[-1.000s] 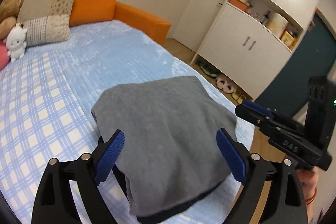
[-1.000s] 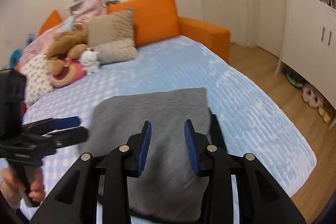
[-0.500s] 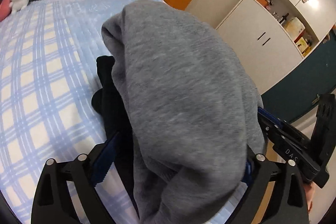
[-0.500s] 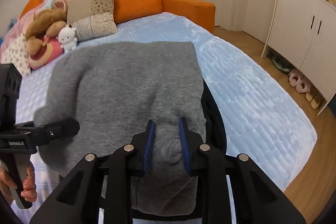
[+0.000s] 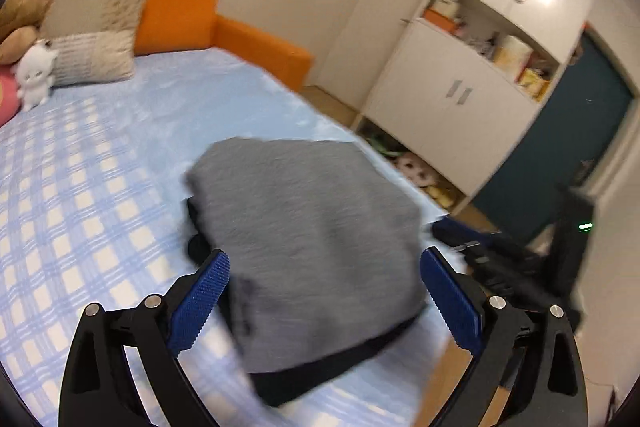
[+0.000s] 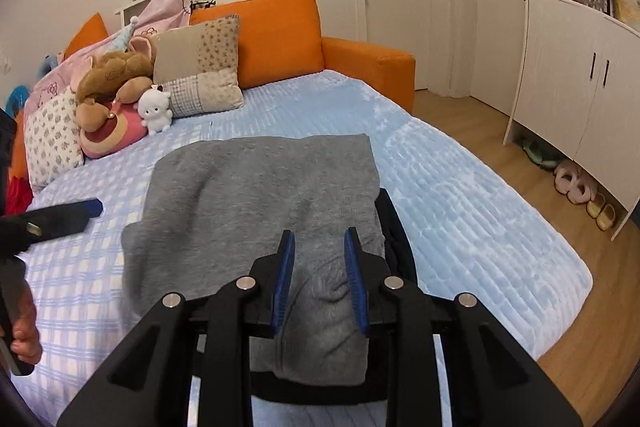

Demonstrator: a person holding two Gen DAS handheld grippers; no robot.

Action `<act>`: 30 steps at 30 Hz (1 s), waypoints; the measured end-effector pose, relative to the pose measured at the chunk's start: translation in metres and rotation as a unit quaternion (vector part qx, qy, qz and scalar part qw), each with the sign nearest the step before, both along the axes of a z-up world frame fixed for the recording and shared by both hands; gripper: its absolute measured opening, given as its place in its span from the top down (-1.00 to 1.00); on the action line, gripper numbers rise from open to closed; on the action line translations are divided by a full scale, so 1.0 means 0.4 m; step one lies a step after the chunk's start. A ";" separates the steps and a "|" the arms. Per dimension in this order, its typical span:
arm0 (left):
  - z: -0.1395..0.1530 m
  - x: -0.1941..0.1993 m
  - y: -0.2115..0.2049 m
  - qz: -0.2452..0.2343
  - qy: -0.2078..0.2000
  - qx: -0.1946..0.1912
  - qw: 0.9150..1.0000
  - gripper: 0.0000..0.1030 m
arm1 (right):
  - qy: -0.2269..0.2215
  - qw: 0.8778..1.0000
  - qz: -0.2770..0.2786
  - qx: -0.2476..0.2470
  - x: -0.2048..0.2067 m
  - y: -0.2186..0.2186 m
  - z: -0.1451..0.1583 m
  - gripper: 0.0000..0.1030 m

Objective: Fold large clothes
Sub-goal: 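Open both grippers and withdraw them from the stacked clothes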

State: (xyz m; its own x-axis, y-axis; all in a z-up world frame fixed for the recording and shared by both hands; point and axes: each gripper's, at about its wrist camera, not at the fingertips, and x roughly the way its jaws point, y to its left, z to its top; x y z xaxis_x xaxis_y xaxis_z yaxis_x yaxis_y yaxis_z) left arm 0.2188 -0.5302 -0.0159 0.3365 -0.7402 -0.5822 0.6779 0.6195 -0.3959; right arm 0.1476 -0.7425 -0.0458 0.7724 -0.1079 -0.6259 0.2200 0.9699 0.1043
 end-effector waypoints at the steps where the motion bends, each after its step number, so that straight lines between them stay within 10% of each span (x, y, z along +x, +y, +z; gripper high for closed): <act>1: 0.004 -0.008 -0.019 -0.011 0.000 0.001 1.000 -0.89 | 0.003 1.000 0.000 0.008 -0.001 -0.004 -0.005 0.48; 15: -0.155 0.034 -0.132 0.019 0.025 0.117 0.993 -0.88 | 0.039 0.998 -0.018 0.049 0.002 -0.008 -0.087 0.32; 18: -0.082 -0.031 -0.108 0.039 -0.020 0.125 0.991 -0.89 | 0.025 0.999 -0.013 0.038 -0.032 0.013 -0.054 -0.41; 25: 0.034 -0.254 -0.015 0.122 -0.147 0.119 0.974 -0.93 | -0.065 0.998 -0.023 -0.008 -0.206 0.103 0.034 -0.62; 30: 0.009 -0.389 0.035 0.180 -0.162 0.089 0.966 -0.93 | -0.094 0.994 -0.034 -0.037 -0.313 0.172 0.022 -0.71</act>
